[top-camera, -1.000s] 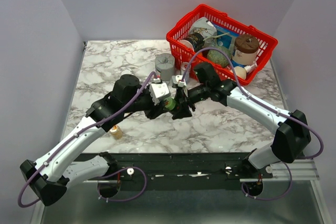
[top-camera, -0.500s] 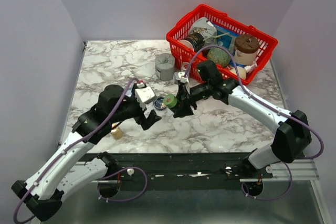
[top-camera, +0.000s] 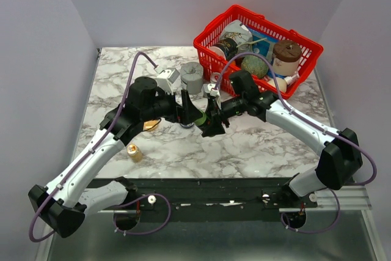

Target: Sort the pills into containers

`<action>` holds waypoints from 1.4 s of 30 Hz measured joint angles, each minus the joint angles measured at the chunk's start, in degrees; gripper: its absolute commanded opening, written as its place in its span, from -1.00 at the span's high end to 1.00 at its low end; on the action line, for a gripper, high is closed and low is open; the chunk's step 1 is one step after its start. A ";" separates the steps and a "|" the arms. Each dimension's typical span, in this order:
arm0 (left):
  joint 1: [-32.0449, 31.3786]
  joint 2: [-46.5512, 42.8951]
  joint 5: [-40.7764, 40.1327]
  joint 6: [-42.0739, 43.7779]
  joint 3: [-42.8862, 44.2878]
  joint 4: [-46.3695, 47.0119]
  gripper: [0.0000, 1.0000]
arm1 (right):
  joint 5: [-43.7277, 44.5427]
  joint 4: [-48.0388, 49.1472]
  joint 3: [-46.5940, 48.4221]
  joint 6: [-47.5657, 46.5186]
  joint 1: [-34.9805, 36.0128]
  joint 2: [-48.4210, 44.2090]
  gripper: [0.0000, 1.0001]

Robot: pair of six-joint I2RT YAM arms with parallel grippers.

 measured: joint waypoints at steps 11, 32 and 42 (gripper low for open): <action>-0.92 1.14 -3.19 -9.22 4.04 -4.07 -0.83 | 0.00 0.00 0.00 0.00 0.00 0.00 0.75; -3.30 4.87 2.75 2.60 5.18 -5.90 0.48 | -0.15 -0.02 0.00 0.07 0.04 0.11 0.75; -1.95 2.84 16.02 26.58 5.01 -6.10 0.34 | -7.30 1.20 0.11 -0.26 0.70 0.20 0.77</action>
